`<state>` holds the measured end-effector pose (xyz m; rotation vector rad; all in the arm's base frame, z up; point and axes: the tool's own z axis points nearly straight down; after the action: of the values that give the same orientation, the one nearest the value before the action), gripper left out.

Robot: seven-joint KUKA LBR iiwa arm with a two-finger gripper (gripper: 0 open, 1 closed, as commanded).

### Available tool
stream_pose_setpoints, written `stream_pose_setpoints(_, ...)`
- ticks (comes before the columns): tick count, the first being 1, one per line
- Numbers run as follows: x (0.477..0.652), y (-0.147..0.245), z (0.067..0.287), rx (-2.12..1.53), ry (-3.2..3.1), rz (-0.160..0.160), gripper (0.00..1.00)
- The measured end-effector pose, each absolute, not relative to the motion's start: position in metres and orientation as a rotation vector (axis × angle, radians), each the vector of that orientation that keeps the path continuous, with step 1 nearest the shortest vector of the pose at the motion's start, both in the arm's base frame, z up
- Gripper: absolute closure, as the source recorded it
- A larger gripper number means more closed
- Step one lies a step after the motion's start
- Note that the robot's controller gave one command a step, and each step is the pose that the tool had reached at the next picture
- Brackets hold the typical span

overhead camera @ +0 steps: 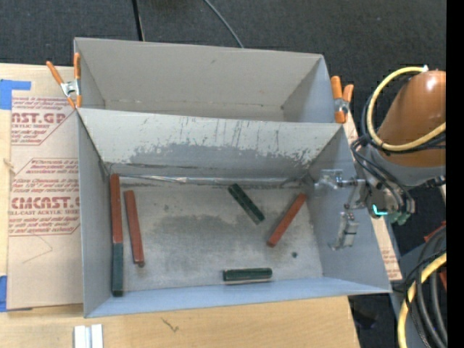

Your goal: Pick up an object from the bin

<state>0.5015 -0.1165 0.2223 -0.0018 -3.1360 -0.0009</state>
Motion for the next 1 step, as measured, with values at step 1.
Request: stream_pose_setpoints(1, 0.5032, -0.1160, 0.2255, 0.000, -3.143, 0.001, 0.00)
